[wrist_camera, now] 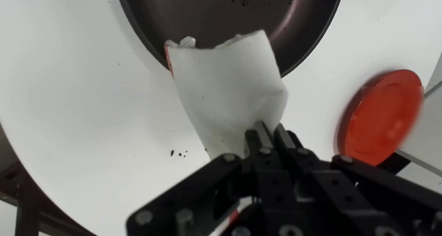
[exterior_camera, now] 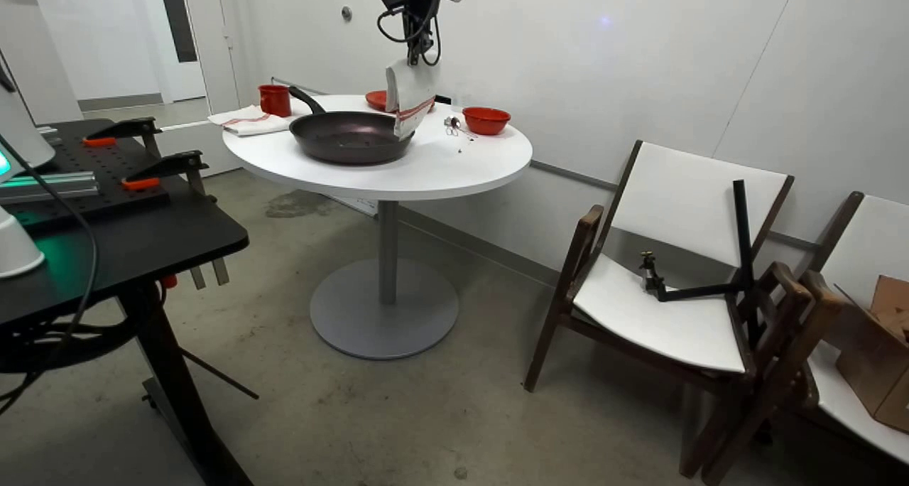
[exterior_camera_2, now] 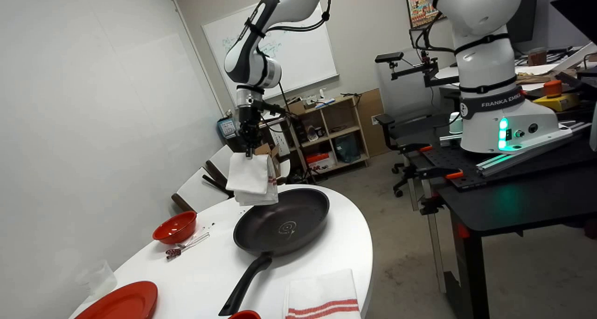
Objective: Use the right white towel to wipe the pan
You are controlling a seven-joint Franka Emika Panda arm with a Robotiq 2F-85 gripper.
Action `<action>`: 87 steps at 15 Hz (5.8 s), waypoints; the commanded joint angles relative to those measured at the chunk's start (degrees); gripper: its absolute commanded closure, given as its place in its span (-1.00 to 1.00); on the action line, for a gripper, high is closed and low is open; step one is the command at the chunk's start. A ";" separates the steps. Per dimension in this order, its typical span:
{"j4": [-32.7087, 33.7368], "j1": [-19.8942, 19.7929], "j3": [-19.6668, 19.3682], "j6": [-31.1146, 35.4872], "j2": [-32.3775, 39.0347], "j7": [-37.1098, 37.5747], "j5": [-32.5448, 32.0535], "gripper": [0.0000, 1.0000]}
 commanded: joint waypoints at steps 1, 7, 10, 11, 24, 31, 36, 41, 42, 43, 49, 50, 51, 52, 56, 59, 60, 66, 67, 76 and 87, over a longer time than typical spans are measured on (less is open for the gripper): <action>6.36 -0.13 -1.92 -1.21 3.73 3.36 1.14 0.97; 15.56 -1.23 -2.69 -5.47 9.13 7.50 0.32 0.97; 22.03 -1.88 -2.24 -9.91 13.19 9.02 0.57 0.97; 24.47 -2.20 -1.88 -11.51 14.78 9.32 0.89 0.97; 45.07 -2.01 -3.52 -18.04 30.57 21.23 -1.82 0.97; 46.17 -2.41 -7.28 -18.76 32.31 25.41 -2.51 0.97; 44.88 -1.56 -10.17 -18.84 32.85 27.96 -4.54 0.97; 42.56 -0.63 -12.34 -18.93 32.60 29.95 -7.15 0.97; 42.01 -0.37 -12.57 -19.18 32.41 30.03 -7.64 0.97; 41.07 0.07 -12.77 -19.57 31.98 29.80 -8.35 0.97; 35.41 2.92 -13.46 -20.72 29.18 28.82 -12.22 0.97; 34.79 3.34 -13.59 -20.70 28.87 28.72 -12.70 0.97; 34.19 3.84 -13.88 -20.55 28.62 28.84 -13.21 0.97; 33.95 4.22 -14.16 -20.67 28.60 28.99 -13.65 0.97; 32.99 4.83 -14.95 -21.35 28.16 29.43 -14.22 0.97; 32.79 4.96 -15.37 -21.63 28.22 29.49 -14.18 0.96; 32.74 5.00 -15.50 -21.67 28.22 29.57 -14.16 0.95; 32.16 5.45 -15.93 -21.58 27.80 29.58 -14.13 -0.20; 31.91 5.55 -15.97 -21.52 27.60 29.61 -14.13 -0.32; 30.99 6.28 -16.74 -21.30 26.58 29.63 -14.03 -1.00; 20.79 7.62 -16.09 -15.24 16.34 26.35 -12.97 -1.00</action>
